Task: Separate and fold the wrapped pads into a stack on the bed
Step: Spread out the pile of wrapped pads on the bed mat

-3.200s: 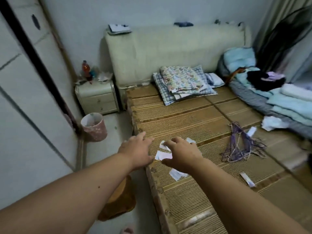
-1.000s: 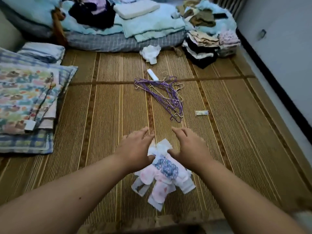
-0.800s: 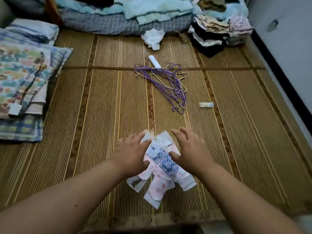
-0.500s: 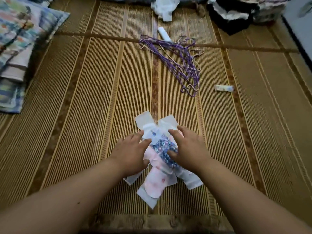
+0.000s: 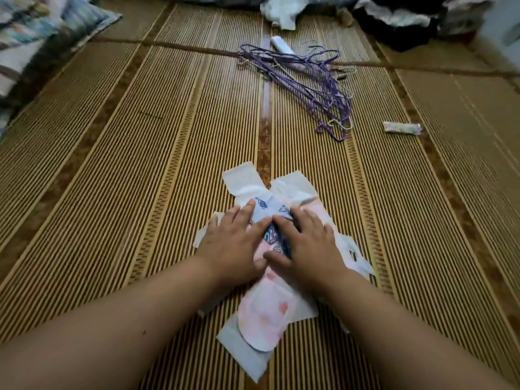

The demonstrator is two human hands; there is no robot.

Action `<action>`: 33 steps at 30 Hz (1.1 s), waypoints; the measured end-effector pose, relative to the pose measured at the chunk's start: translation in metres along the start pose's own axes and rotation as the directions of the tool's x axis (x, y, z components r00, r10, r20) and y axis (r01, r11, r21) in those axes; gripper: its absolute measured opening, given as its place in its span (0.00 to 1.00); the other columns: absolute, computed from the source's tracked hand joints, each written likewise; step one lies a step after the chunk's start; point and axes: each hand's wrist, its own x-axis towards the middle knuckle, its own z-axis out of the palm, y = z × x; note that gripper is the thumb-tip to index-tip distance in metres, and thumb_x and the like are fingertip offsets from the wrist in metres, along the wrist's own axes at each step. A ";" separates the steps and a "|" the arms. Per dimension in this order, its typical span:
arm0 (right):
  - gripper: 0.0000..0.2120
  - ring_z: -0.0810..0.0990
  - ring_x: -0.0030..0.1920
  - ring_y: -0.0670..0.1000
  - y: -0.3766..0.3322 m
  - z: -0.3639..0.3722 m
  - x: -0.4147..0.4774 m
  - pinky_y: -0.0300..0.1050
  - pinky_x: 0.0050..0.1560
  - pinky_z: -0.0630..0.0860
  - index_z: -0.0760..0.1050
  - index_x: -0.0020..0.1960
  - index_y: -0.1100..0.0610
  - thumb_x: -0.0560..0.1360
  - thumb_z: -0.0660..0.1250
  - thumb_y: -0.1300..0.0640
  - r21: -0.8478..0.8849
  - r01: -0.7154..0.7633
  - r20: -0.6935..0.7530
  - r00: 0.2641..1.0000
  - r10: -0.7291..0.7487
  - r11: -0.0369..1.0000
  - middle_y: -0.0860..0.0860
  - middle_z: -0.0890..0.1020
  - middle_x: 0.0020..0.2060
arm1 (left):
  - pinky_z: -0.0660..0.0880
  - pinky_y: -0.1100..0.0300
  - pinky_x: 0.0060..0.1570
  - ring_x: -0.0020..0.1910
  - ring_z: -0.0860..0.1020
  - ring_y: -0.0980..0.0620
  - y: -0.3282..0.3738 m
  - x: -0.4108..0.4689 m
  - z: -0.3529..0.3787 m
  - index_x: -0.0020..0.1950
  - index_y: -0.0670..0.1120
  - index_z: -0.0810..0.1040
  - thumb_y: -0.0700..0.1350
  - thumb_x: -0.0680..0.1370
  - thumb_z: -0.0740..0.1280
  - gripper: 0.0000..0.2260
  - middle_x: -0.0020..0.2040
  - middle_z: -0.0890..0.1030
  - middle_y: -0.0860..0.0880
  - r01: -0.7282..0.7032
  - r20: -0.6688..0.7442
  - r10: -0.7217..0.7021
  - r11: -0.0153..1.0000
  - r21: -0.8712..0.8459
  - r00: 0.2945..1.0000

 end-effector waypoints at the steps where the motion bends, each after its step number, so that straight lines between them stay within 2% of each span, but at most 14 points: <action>1: 0.36 0.48 0.76 0.55 0.001 0.003 -0.001 0.65 0.71 0.49 0.53 0.74 0.40 0.70 0.53 0.31 -0.003 -0.003 -0.001 1.000 0.003 1.000 0.53 0.54 0.77 | 0.46 0.39 0.70 0.76 0.44 0.44 0.001 -0.001 0.004 0.75 0.59 0.43 0.64 0.73 0.54 0.34 0.78 0.42 0.48 -0.005 -0.004 0.005 1.000 -0.006 1.000; 5: 0.36 0.45 0.77 0.54 0.006 0.008 -0.004 0.67 0.71 0.45 0.49 0.75 0.39 0.70 0.50 0.29 -0.025 0.006 0.044 0.999 -0.005 1.000 0.51 0.51 0.78 | 0.43 0.38 0.70 0.76 0.41 0.45 0.006 -0.007 0.014 0.76 0.58 0.41 0.64 0.74 0.48 0.33 0.78 0.41 0.48 -0.016 0.020 0.017 1.000 -0.027 1.000; 10: 0.40 0.43 0.77 0.53 0.000 0.016 -0.028 0.67 0.70 0.42 0.48 0.75 0.37 0.66 0.52 0.27 -0.010 -0.010 0.055 0.998 0.011 1.000 0.49 0.50 0.78 | 0.36 0.41 0.68 0.75 0.38 0.47 0.009 -0.028 0.030 0.75 0.59 0.38 0.74 0.67 0.46 0.41 0.78 0.39 0.49 -0.044 0.011 0.044 0.998 0.034 0.999; 17: 0.39 0.43 0.77 0.54 -0.019 0.025 -0.084 0.68 0.70 0.42 0.48 0.75 0.38 0.67 0.54 0.28 -0.010 -0.063 0.073 0.995 0.064 0.998 0.50 0.49 0.78 | 0.36 0.40 0.68 0.75 0.37 0.49 0.019 -0.072 0.040 0.74 0.61 0.38 0.75 0.66 0.50 0.42 0.78 0.38 0.51 -0.069 0.047 0.066 0.996 0.064 0.997; 25: 0.39 0.39 0.77 0.56 -0.029 0.028 -0.131 0.68 0.69 0.39 0.43 0.75 0.37 0.70 0.55 0.29 -0.028 -0.077 0.164 0.983 0.081 0.997 0.50 0.44 0.78 | 0.40 0.36 0.68 0.75 0.36 0.46 0.037 -0.113 0.044 0.75 0.60 0.37 0.71 0.69 0.54 0.41 0.77 0.36 0.50 -0.080 0.151 0.070 0.995 0.063 0.986; 33: 0.39 0.38 0.76 0.56 -0.023 0.031 -0.127 0.68 0.69 0.38 0.42 0.75 0.37 0.70 0.54 0.29 -0.028 -0.052 0.133 0.990 0.055 0.998 0.50 0.43 0.78 | 0.41 0.37 0.69 0.75 0.38 0.46 0.034 -0.111 0.050 0.74 0.60 0.36 0.71 0.68 0.53 0.41 0.78 0.38 0.49 -0.106 0.075 0.102 0.992 0.063 0.992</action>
